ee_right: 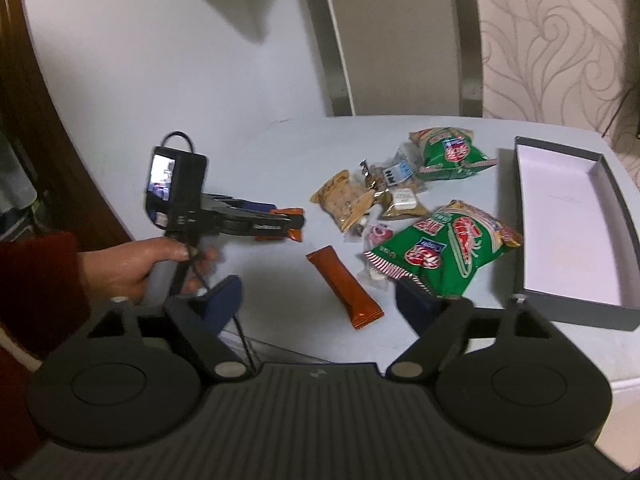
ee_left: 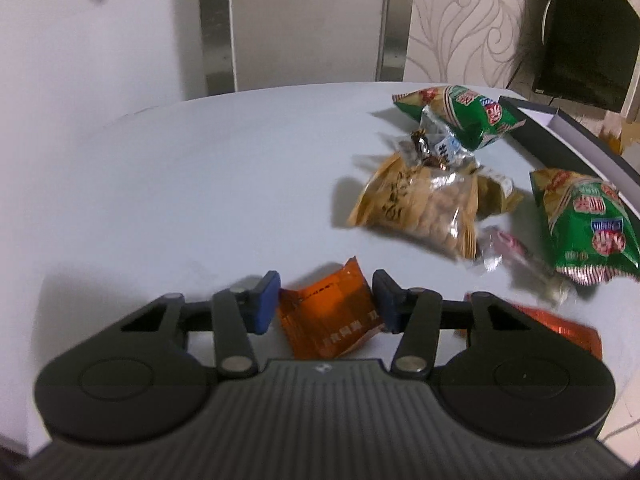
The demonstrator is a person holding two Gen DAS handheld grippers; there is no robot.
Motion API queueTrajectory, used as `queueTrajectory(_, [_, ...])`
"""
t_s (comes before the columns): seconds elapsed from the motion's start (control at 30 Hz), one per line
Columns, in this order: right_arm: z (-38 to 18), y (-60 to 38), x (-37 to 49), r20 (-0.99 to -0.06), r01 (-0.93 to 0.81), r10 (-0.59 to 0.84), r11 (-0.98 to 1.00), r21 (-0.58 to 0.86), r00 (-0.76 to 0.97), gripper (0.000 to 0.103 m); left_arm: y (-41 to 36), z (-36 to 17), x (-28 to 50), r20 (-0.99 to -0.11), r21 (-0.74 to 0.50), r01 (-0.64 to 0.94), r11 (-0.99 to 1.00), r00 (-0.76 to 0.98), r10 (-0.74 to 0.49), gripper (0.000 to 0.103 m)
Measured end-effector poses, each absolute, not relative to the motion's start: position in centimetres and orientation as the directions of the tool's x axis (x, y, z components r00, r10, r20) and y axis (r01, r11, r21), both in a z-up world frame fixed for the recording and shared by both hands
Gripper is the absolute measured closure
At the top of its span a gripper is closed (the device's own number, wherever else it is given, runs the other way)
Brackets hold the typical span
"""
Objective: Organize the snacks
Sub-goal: 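Grasp the long orange stick snack with right tool while left tool grasps the square orange packet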
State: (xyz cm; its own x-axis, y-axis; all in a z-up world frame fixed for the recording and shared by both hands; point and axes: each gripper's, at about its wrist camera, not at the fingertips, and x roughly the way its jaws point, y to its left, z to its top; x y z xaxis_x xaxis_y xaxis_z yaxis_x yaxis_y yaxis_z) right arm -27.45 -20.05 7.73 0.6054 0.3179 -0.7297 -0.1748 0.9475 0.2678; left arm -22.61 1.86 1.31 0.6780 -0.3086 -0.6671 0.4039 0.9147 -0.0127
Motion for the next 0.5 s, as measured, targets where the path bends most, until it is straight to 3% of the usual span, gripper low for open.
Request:
queueTrajectory(0.13, [6.6, -19.5, -25.6, -0.748, -0.215, 0.330, 0.944, 0.251, 0.576, 0.029, 2.1, 1.6, -23.2, -0.684, -0.016, 0.402, 0.916, 0.663, -0.303, 0.039])
queueTrajectory(0.2, [5.9, -18.9, -24.3, -0.760, -0.261, 0.329, 0.941, 0.215, 0.561, 0.039, 2.3, 1.9, -23.5, -0.687, -0.022, 0.398, 0.917, 0.660, -0.303, 0.039])
queueTrajectory(0.27, [4.9, -18.3, -23.2, -0.773, -0.315, 0.333, 0.932, 0.182, 0.540, 0.054, 2.4, 2.1, -23.7, -0.690, -0.011, 0.395, 0.918, 0.662, -0.294, 0.039])
queueTrajectory(0.47, [0.4, -16.0, -20.0, -0.830, -0.426, 0.289, 0.902, 0.069, 0.477, 0.060, 2.4, 2.5, -24.7, -0.689, 0.012, 0.398, 0.917, 0.668, -0.281, 0.038])
queueTrajectory(0.5, [0.0, -15.8, -19.6, -0.832, -0.436, 0.291, 0.897, 0.066, 0.472, 0.060, 2.4, 2.5, -24.9, -0.690, 0.017, 0.399, 0.917, 0.669, -0.278, 0.032])
